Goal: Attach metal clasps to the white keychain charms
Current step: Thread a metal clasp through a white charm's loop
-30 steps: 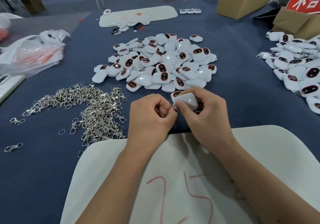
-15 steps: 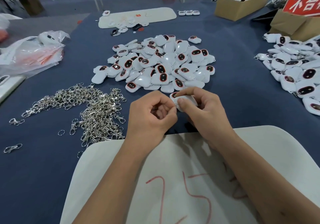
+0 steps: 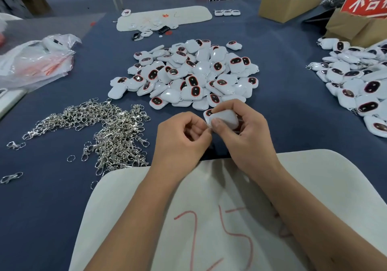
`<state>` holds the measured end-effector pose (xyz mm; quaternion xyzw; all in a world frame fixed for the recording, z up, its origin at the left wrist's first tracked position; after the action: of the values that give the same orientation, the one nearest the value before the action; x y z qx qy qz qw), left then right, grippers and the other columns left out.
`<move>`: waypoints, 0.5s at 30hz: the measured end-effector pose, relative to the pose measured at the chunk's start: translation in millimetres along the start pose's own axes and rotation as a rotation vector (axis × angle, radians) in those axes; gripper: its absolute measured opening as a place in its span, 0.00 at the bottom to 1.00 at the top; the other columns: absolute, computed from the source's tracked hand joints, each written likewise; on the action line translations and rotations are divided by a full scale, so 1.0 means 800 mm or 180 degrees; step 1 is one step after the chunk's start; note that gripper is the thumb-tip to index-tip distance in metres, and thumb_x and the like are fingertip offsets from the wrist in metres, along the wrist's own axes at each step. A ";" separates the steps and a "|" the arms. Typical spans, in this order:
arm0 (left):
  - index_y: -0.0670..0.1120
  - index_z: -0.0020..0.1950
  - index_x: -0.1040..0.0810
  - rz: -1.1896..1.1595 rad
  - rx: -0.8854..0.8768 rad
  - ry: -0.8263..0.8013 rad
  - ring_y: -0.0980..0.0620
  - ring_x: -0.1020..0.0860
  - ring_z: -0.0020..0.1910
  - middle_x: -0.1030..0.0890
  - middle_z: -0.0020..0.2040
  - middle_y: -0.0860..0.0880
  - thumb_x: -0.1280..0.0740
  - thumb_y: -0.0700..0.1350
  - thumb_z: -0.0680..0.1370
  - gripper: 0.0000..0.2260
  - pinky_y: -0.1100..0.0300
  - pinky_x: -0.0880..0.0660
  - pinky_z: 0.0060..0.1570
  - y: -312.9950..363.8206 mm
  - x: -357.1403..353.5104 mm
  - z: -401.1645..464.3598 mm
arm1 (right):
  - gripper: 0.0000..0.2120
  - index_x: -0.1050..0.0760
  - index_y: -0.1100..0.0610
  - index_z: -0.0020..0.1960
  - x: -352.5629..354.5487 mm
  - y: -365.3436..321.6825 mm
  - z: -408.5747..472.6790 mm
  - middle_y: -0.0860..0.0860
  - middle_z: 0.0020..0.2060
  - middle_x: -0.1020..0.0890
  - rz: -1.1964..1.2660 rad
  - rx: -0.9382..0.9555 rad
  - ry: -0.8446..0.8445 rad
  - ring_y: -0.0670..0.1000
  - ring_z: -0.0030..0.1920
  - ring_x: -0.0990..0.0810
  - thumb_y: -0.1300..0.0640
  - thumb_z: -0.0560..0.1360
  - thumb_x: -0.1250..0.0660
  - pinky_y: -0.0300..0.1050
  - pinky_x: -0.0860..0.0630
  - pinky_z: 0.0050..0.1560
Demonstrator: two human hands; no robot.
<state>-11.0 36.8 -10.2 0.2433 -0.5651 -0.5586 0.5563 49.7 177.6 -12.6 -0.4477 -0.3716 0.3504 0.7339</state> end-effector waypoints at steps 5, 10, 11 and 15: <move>0.47 0.37 0.18 0.0187 0.0041 0.0038 0.58 0.25 0.30 0.19 0.31 0.52 0.26 0.38 0.74 0.07 0.68 0.28 0.33 0.002 0.001 0.001 | 0.06 0.18 0.53 0.53 0.001 0.000 0.001 0.48 0.44 0.15 -0.0032 -0.0042 -0.0086 0.51 0.44 0.18 0.62 0.79 0.27 0.44 0.21 0.45; 0.47 0.36 0.20 0.0218 0.0080 0.0018 0.58 0.26 0.29 0.21 0.29 0.53 0.26 0.37 0.72 0.08 0.68 0.29 0.32 0.006 0.002 0.000 | 0.05 0.18 0.53 0.53 0.001 -0.002 -0.001 0.48 0.44 0.16 -0.0108 0.0001 -0.0029 0.49 0.43 0.18 0.61 0.79 0.27 0.41 0.22 0.43; 0.47 0.36 0.20 0.0214 0.0059 0.0049 0.59 0.26 0.28 0.20 0.30 0.52 0.26 0.37 0.72 0.08 0.68 0.28 0.32 0.007 0.002 -0.001 | 0.05 0.18 0.53 0.53 0.001 -0.002 -0.001 0.47 0.43 0.16 -0.0114 -0.0002 0.0005 0.49 0.43 0.18 0.61 0.79 0.27 0.39 0.23 0.42; 0.46 0.36 0.19 0.0184 -0.0031 0.0117 0.59 0.26 0.28 0.19 0.31 0.52 0.26 0.37 0.71 0.07 0.67 0.28 0.31 0.009 0.003 -0.003 | 0.05 0.18 0.52 0.52 0.001 -0.001 0.000 0.48 0.43 0.16 -0.0080 -0.0066 0.0134 0.46 0.42 0.19 0.61 0.78 0.27 0.34 0.25 0.42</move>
<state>-7.0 35.6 -3.8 0.2344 -0.5588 -0.5404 0.5837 50.4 178.0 -11.9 -0.4579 -0.3653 0.3278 0.7412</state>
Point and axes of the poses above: each hand's wrist, its own z-axis towards the middle knuckle, its own x-axis out of the back of the hand, y = z × x, the point moved 1 cm from there along z, towards the middle knuckle
